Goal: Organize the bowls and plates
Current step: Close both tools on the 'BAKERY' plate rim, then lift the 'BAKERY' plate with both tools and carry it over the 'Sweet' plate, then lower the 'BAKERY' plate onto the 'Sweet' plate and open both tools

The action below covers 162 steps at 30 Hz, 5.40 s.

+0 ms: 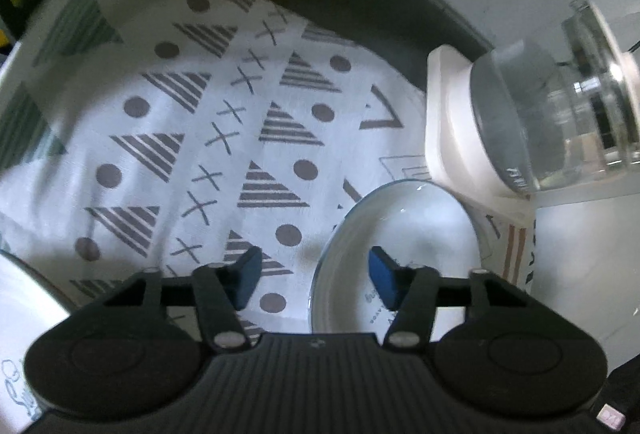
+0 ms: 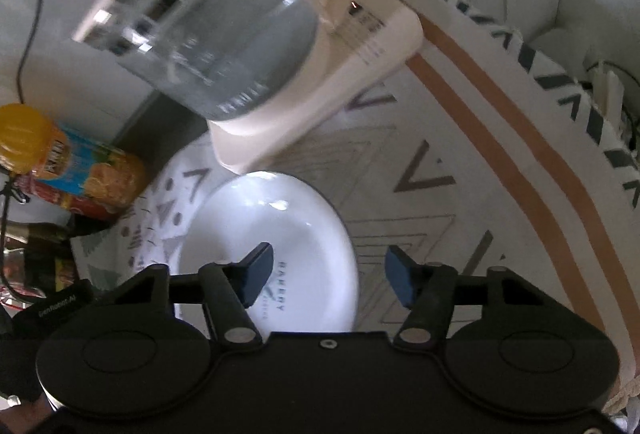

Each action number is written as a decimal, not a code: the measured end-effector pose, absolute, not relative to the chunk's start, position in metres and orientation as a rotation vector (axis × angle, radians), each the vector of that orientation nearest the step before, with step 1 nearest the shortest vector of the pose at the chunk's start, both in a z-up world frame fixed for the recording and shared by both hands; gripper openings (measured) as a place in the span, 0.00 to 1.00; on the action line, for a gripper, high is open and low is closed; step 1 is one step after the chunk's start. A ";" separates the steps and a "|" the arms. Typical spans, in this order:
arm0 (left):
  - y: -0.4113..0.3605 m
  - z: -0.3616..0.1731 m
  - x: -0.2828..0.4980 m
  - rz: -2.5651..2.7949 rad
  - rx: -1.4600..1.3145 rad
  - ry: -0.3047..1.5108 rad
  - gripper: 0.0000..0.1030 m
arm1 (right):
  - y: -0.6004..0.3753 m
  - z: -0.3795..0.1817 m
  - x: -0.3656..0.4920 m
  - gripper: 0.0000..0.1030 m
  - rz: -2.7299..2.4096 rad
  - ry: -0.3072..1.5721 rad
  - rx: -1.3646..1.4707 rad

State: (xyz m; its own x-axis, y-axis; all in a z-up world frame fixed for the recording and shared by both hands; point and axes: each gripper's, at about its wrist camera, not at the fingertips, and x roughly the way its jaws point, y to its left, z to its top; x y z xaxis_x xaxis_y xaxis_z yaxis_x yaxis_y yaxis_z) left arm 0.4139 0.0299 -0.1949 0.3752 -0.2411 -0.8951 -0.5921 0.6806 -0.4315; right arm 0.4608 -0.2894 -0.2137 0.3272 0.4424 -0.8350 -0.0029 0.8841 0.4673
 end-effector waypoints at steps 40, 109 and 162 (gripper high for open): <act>0.070 -0.145 0.381 0.099 -0.875 1.057 0.13 | -0.249 -0.166 0.430 0.09 0.428 1.073 0.420; 0.147 -0.183 0.158 0.255 -0.767 1.077 0.13 | -0.131 -0.191 0.188 0.13 0.490 1.061 0.096; 0.147 -0.132 0.146 0.248 -0.783 1.007 0.66 | -0.139 -0.149 0.178 0.58 0.442 0.996 0.251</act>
